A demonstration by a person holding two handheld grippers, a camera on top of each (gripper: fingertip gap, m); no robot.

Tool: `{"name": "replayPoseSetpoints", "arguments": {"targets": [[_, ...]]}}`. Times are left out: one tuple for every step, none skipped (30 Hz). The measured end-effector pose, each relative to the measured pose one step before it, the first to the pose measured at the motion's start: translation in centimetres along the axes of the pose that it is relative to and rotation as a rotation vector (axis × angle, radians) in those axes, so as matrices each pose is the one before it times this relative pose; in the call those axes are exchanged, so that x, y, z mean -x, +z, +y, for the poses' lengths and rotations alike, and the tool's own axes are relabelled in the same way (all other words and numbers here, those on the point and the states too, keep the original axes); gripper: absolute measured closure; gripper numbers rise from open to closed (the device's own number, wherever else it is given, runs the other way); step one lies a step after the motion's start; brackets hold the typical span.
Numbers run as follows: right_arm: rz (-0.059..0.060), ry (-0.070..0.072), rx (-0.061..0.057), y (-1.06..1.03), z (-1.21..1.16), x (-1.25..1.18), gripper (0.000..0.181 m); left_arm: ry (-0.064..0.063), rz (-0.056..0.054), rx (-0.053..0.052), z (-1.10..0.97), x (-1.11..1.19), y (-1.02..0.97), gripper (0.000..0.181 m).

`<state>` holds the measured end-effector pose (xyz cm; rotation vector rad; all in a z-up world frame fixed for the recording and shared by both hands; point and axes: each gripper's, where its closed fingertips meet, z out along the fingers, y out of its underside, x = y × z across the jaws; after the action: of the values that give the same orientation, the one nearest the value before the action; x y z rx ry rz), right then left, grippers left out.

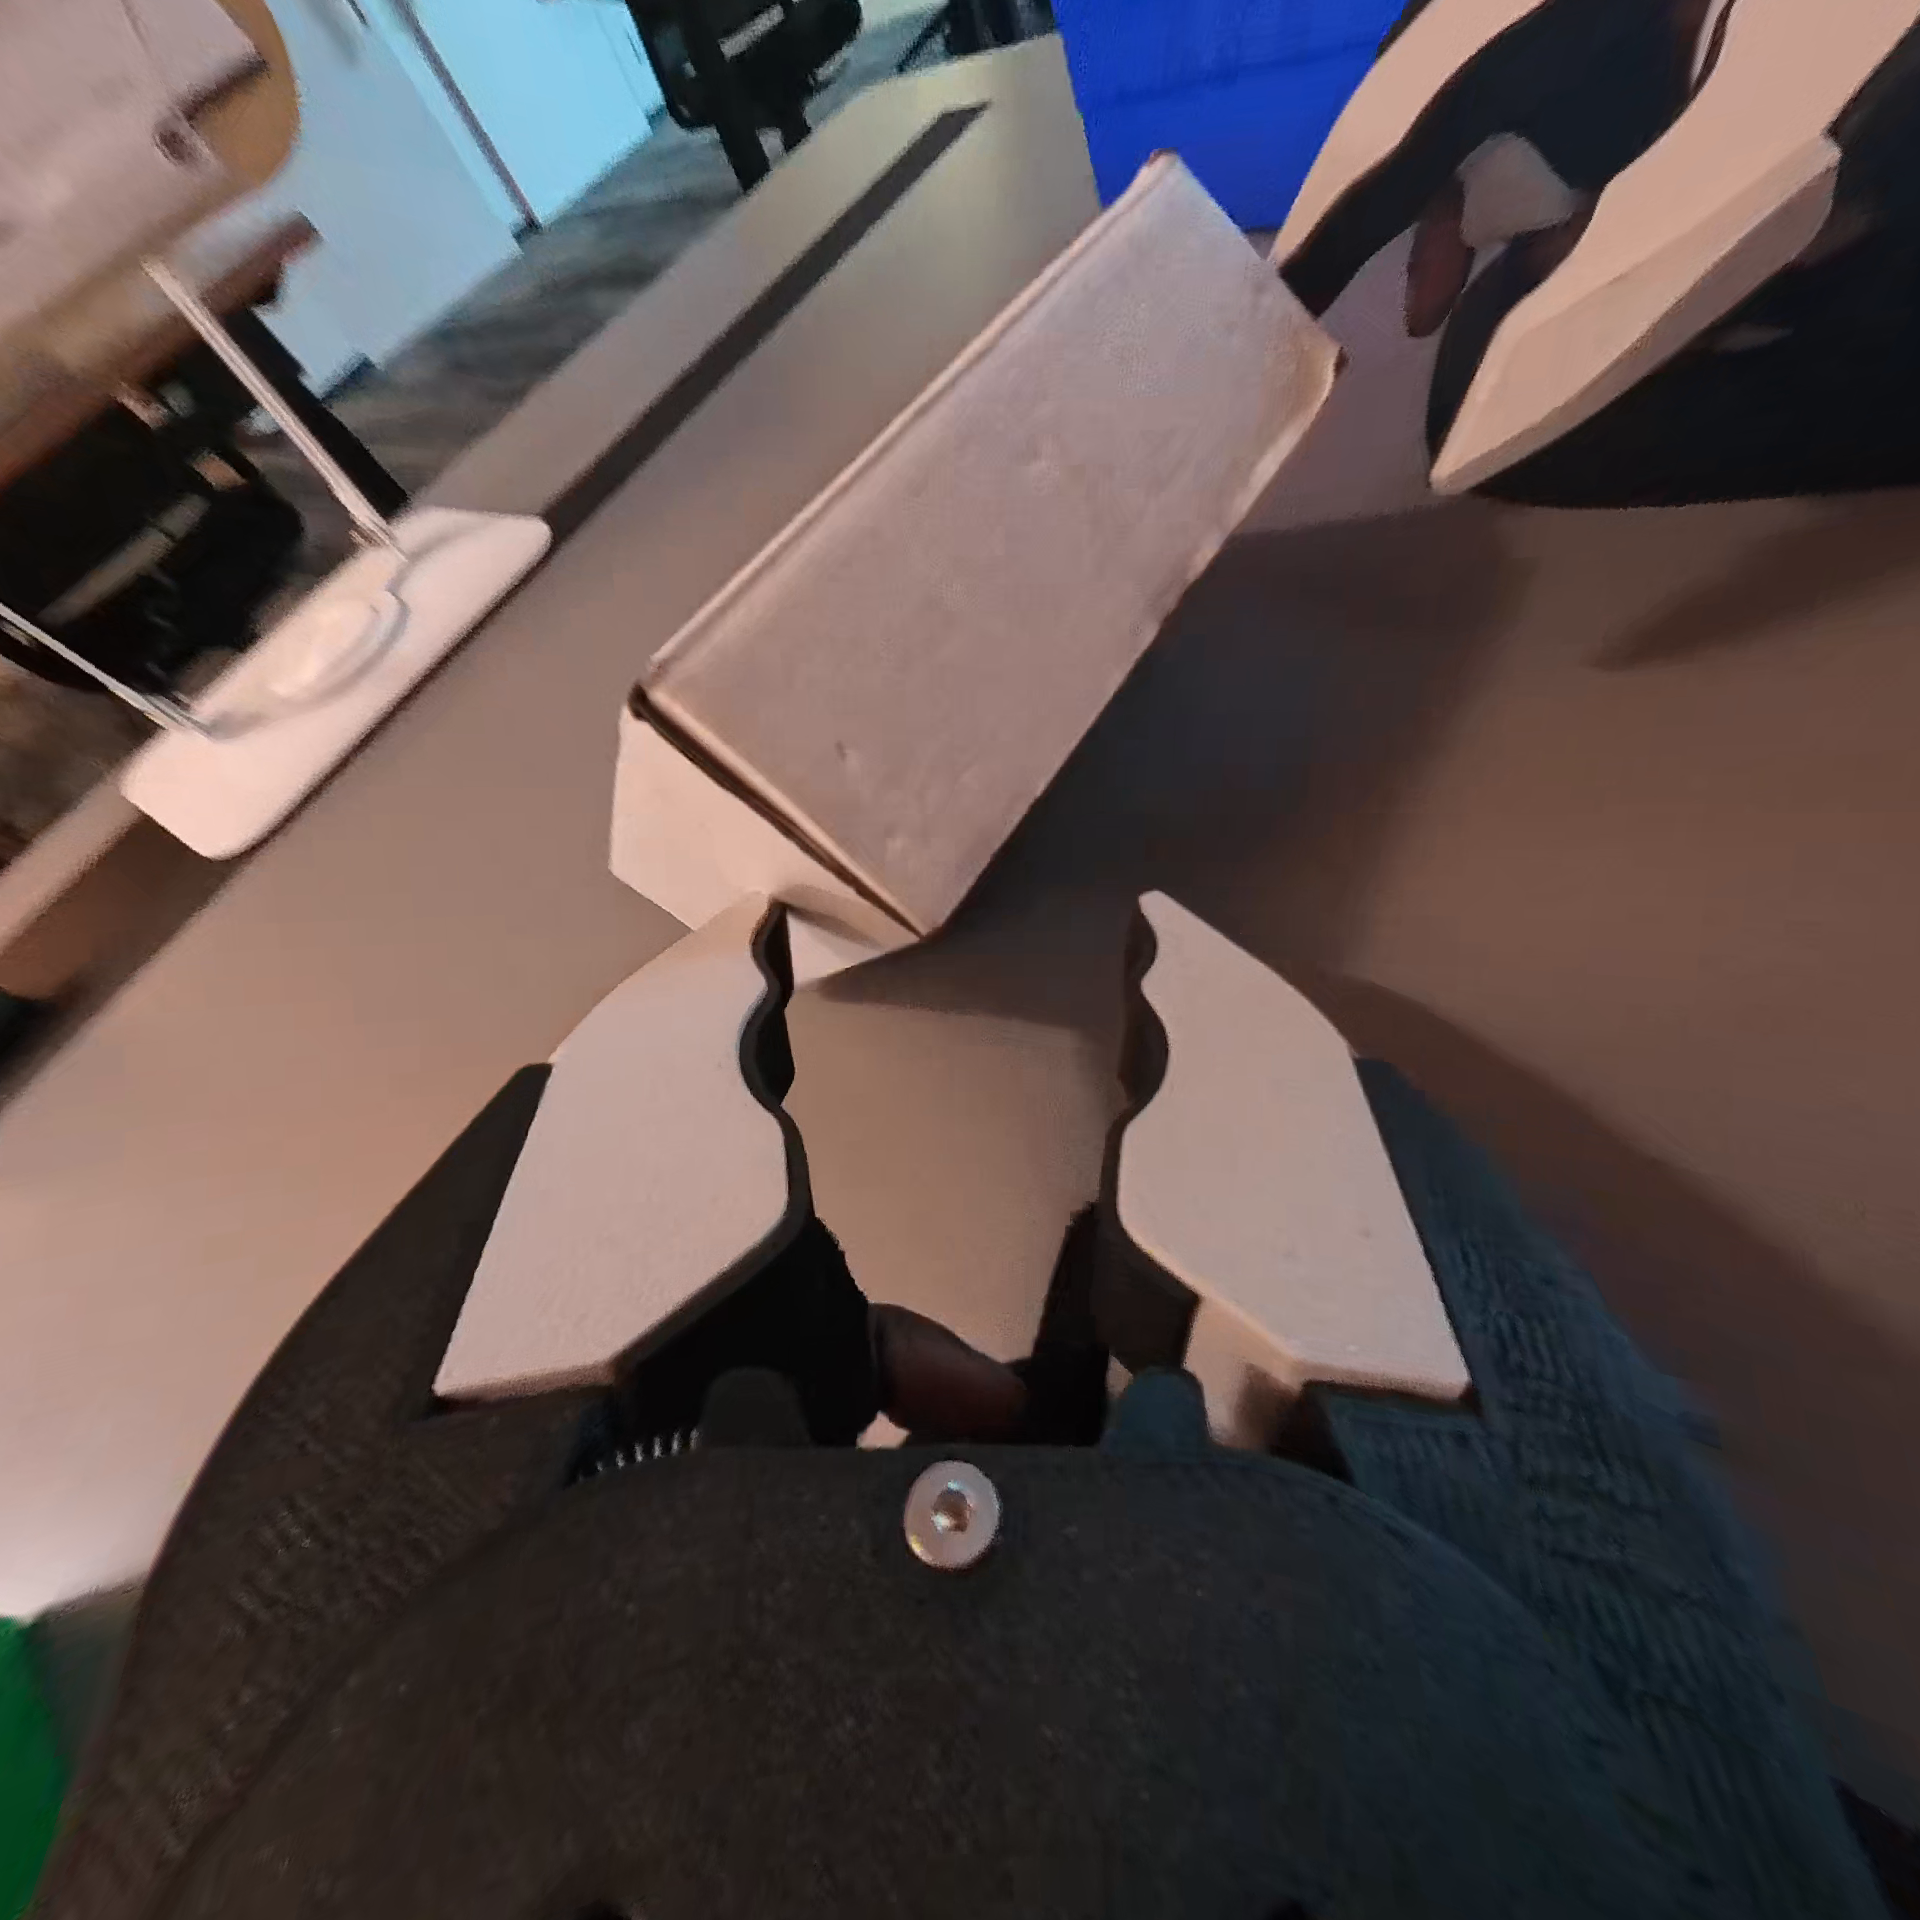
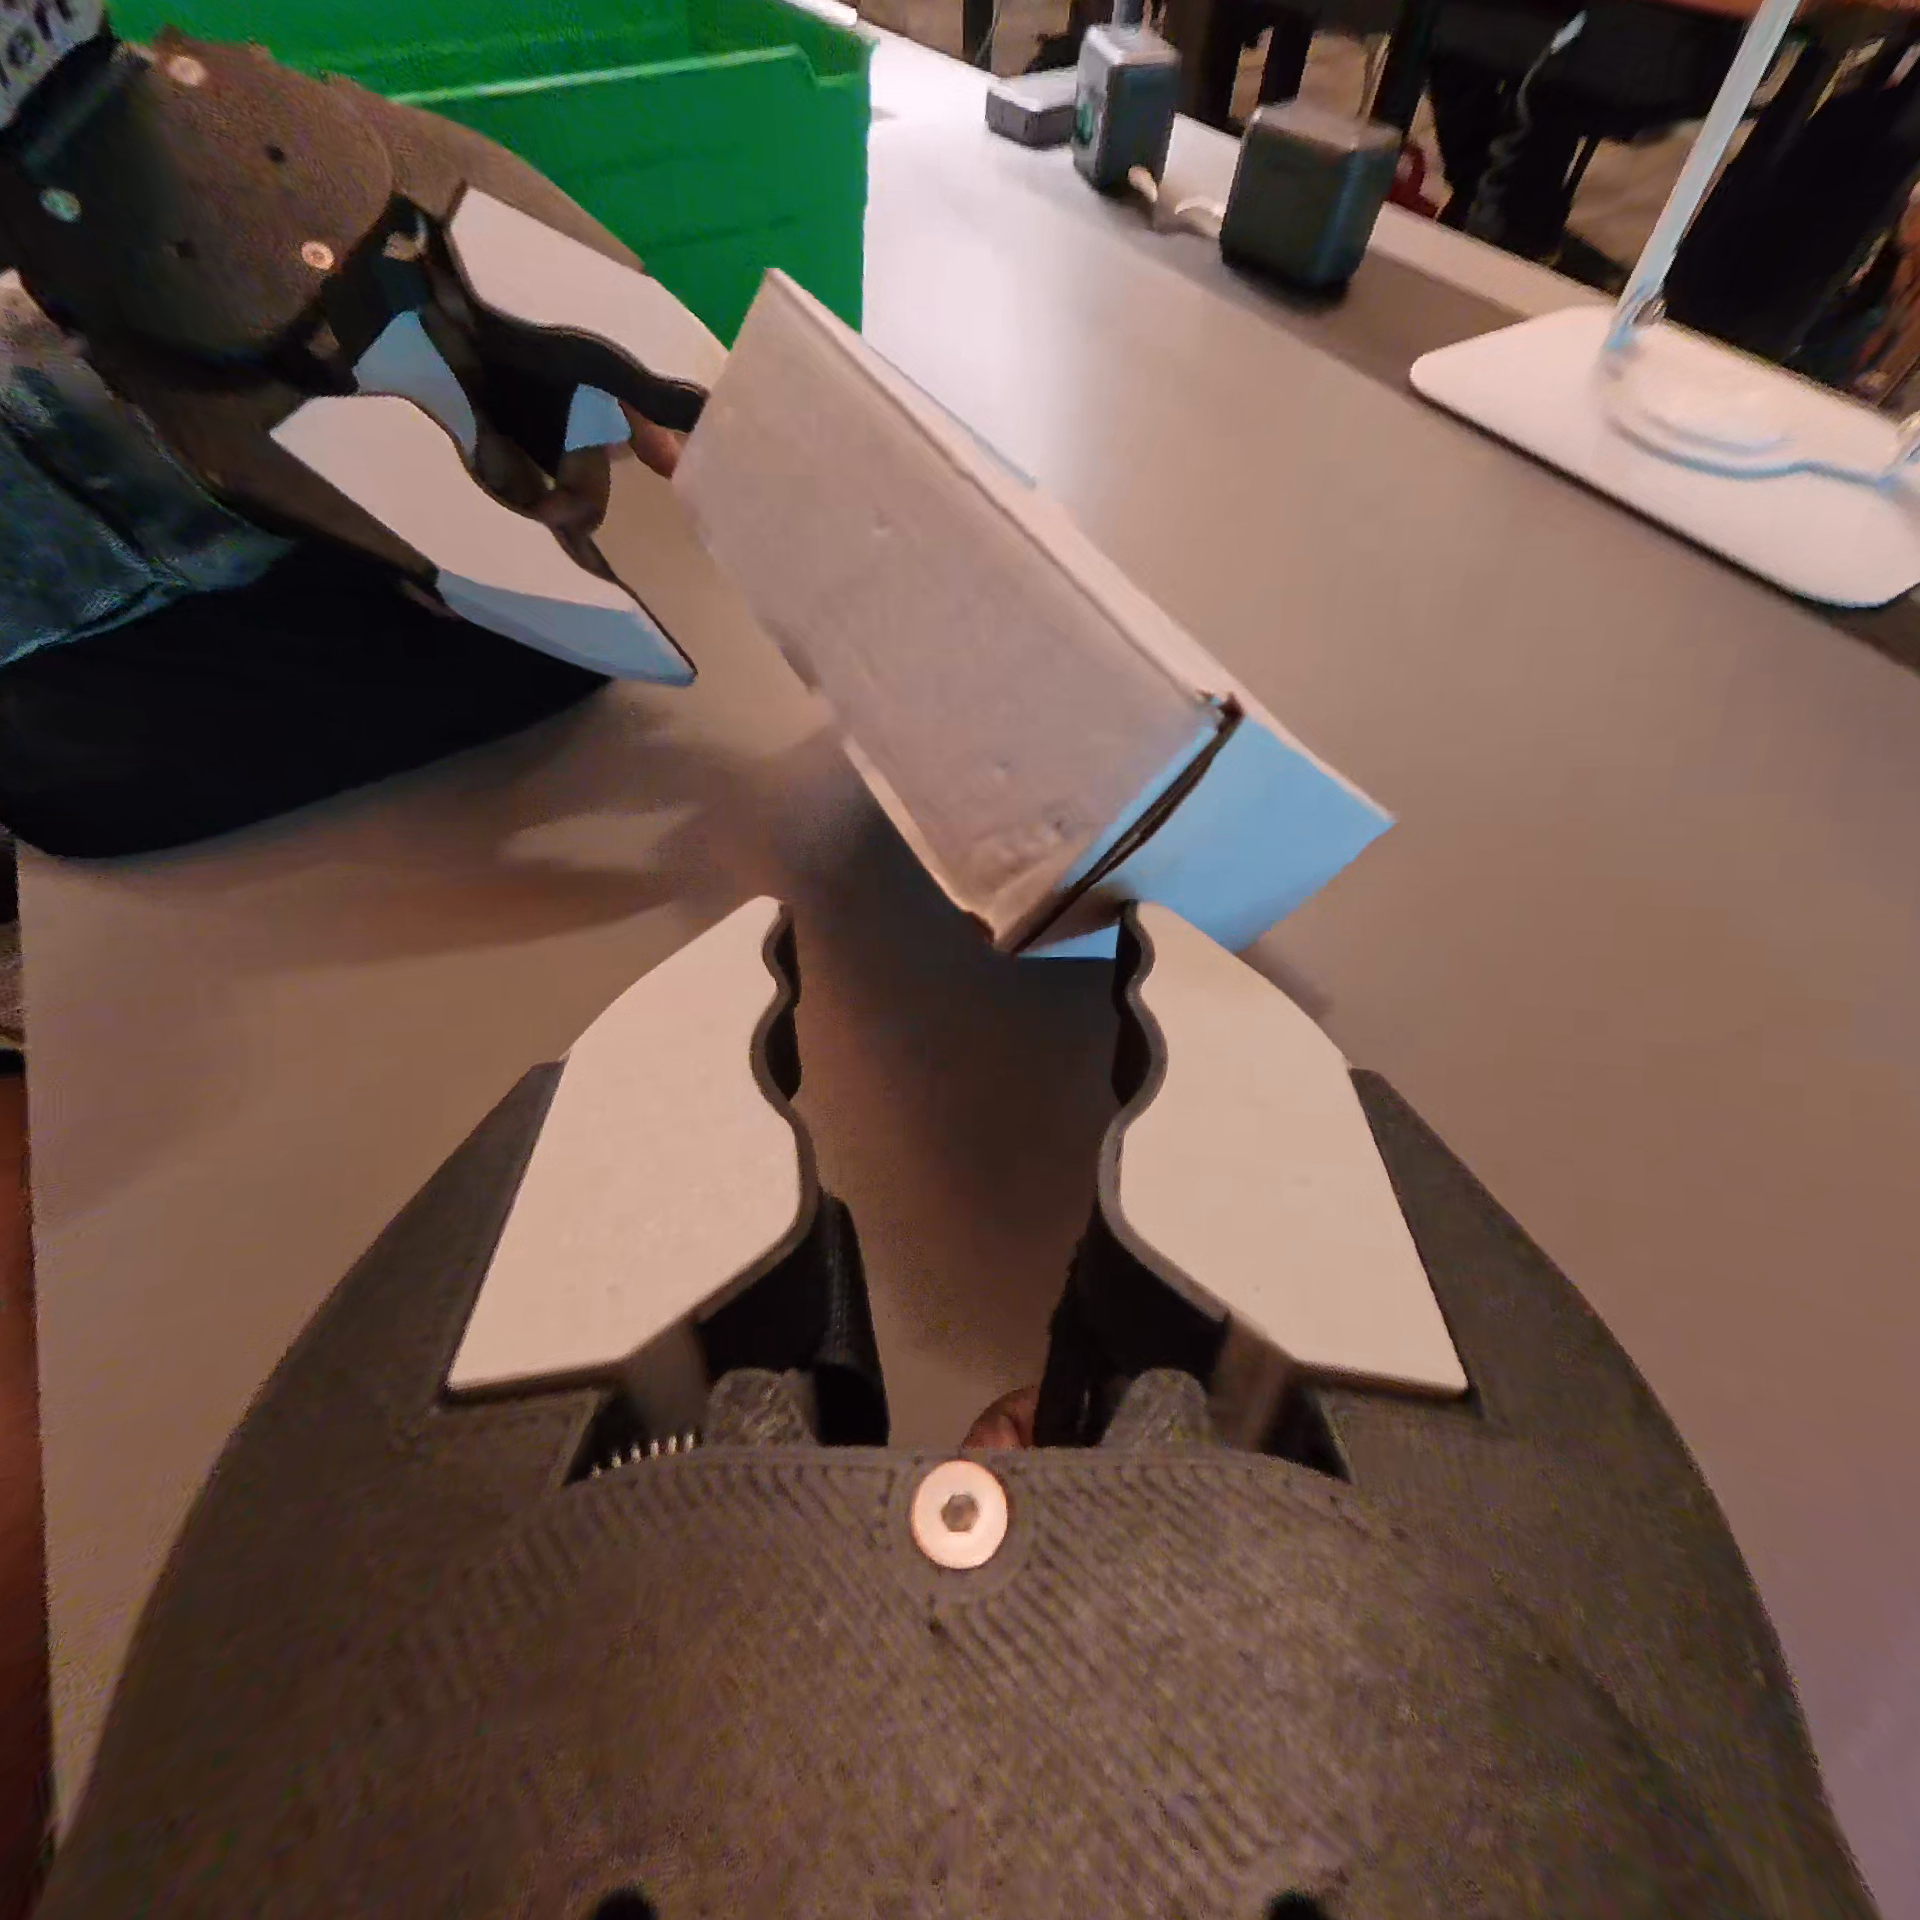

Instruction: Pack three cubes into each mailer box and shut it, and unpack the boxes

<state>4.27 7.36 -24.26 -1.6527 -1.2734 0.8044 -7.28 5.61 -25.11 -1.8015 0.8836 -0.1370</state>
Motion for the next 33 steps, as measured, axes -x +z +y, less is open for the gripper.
{"name": "replayPoseSetpoints", "arguments": {"targets": [[0.0107, -0.0085, -0.0188, -0.138, -0.271, -0.101, 0.122, 0.0290, -0.0154, -0.0123, -0.145, 0.067, -0.067, 0.123], [0.0166, -0.0033, -0.0127, -0.096, -0.165, -0.228, 0.122, 0.0195, -0.0075, -0.0091, -0.118, -0.011, -0.050, 0.127], [0.0146, -0.0020, -0.0102, -0.092, -0.121, -0.210, 0.122, 0.0095, -0.0078, -0.0087, -0.124, 0.035, -0.040, 0.131], [0.0060, -0.0025, -0.0081, -0.091, -0.101, -0.089, 0.122, -0.0019, -0.0115, -0.0071, -0.097, 0.155, -0.054, 0.137], [0.0044, -0.0008, -0.0099, -0.094, -0.141, -0.062, 0.123, -0.0087, -0.0068, -0.0092, -0.113, 0.167, -0.077, 0.142], [0.0088, -0.0027, -0.0139, -0.109, -0.191, -0.105, 0.124, -0.0109, 0.0015, -0.0137, -0.168, 0.081, -0.108, 0.146], [0.0101, -0.0071, -0.0166, -0.124, -0.221, -0.113, 0.125, -0.0100, 0.0062, -0.0177, -0.224, 0.026, -0.142, 0.149], [0.0096, -0.0082, -0.0145, -0.105, -0.168, -0.117, 0.127, -0.0114, 0.0036, -0.0137, -0.163, 0.058, -0.140, 0.153], [0.0087, -0.0052, -0.0092, -0.064, -0.092, -0.111, 0.129, -0.0116, 0.0082, -0.0061, -0.041, 0.001, -0.083, 0.156], [0.0057, -0.0018, -0.0041, -0.050, -0.040, -0.074, 0.130, -0.0103, 0.0130, -0.0016, -0.001, -0.093, -0.052, 0.158], [0.0048, -0.0028, -0.0016, -0.053, -0.024, -0.063, 0.132, -0.0100, 0.0056, -0.0056, -0.070, -0.006, -0.054, 0.160], [0.0044, -0.0034, -0.0015, -0.048, -0.004, -0.061, 0.135, -0.0099, 0.0064, -0.0041, -0.044, -0.014, -0.054, 0.160], [0.0020, -0.0007, -0.0008, -0.025, 0.031, -0.032, 0.136, -0.0090, 0.0101, 0.0006, 0.044, -0.067, -0.026, 0.160], [0.0031, -0.0006, -0.0016, -0.048, -0.013, -0.057, 0.140, -0.0096, 0.0055, 0.0075, 0.145, 0.009, -0.001, 0.160], [0.0012, -0.0011, -0.0016, -0.051, -0.021, -0.037, 0.143, -0.0082, 0.0074, 0.0098, 0.160, -0.032, 0.027, 0.160], [0.0035, 0.0002, -0.0001, -0.023, 0.008, -0.064, 0.146, -0.0060, 0.0051, 0.0083, 0.137, -0.040, 0.057, 0.160], [0.0097, 0.0021, -0.0007, 0.000, 0.000, -0.177, 0.149, -0.0048, -0.0002, 0.0026, 0.040, 0.038, 0.043, 0.159], [0.0148, 0.0029, 0.0011, 0.025, 0.013, -0.255, 0.154, -0.0031, 0.0006, 0.0004, 0.000, 0.013, 0.013, 0.160], [0.0166, 0.0018, 0.0003, 0.036, 0.000, -0.273, 0.159, -0.0027, 0.0015, -0.0007, -0.004, 0.005, -0.005, 0.160], [0.0100, -0.0014, 0.0005, 0.038, -0.003, -0.165, 0.161, 0.0006, 0.0064, -0.0039, -0.060, -0.082, -0.037, 0.160], [0.0078, -0.0034, 0.0016, 0.003, 0.003, -0.096, 0.161, 0.0052, 0.0057, -0.0165, -0.218, -0.104, -0.119, 0.160], [0.0048, -0.0074, -0.0009, -0.050, 0.005, -0.031, 0.161, 0.0012, 0.0029, -0.0207, -0.279, -0.044, -0.164, 0.160], [-0.0017, -0.0057, -0.0076, -0.065, -0.086, 0.070, 0.161, -0.0067, 0.0007, -0.0164, -0.221, 0.047, -0.161, 0.160], [-0.0071, -0.0040, -0.0102, -0.083, -0.151, 0.136, 0.161, -0.0147, 0.0023, -0.0043, -0.043, 0.080, -0.074, 0.160], [-0.0062, -0.0029, -0.0051, -0.055, -0.091, 0.117, 0.161, -0.0161, 0.0099, 0.0095, 0.145, -0.020, 0.019, 0.160], [-0.0001, -0.0044, -0.0010, -0.041, -0.050, 0.024, 0.161, -0.0092, 0.0158, 0.0155, 0.246, -0.150, 0.081, 0.160], [0.0036, -0.0056, -0.0050, -0.073, -0.085, -0.037, 0.161, 0.0020, 0.0094, 0.0121, 0.176, -0.149, 0.076, 0.160], [0.0029, -0.0022, -0.0099, -0.085, -0.141, -0.047, 0.161, 0.0098, 0.0022, 0.0080, 0.117, -0.118, 0.080, 0.160], [-0.0001, 0.0043, -0.0069, -0.075, -0.088, -0.047, 0.161, 0.0095, 0.0001, 0.0091, 0.125, -0.099, 0.078, 0.160], [-0.0027, 0.0113, 0.0054, 0.021, 0.110, -0.042, 0.161, 0.0058, 0.0003, 0.0078, 0.109, -0.057, 0.090, 0.153], [-0.0074, 0.0125, 0.0194, 0.102, 0.329, 0.002, 0.161, 0.0049, 0.0070, 0.0022, 0.031, -0.125, 0.022, 0.146], [-0.0044, 0.0062, 0.0203, 0.118, 0.328, -0.010, 0.161, 0.0019, 0.0131, -0.0002, 0.003, -0.166, 0.010, 0.139], [-0.0062, -0.0040, 0.0011, 0.048, 0.002, 0.098, 0.158, -0.0025, 0.0108, 0.0007, 0.001, -0.080, 0.029, 0.133]]}}
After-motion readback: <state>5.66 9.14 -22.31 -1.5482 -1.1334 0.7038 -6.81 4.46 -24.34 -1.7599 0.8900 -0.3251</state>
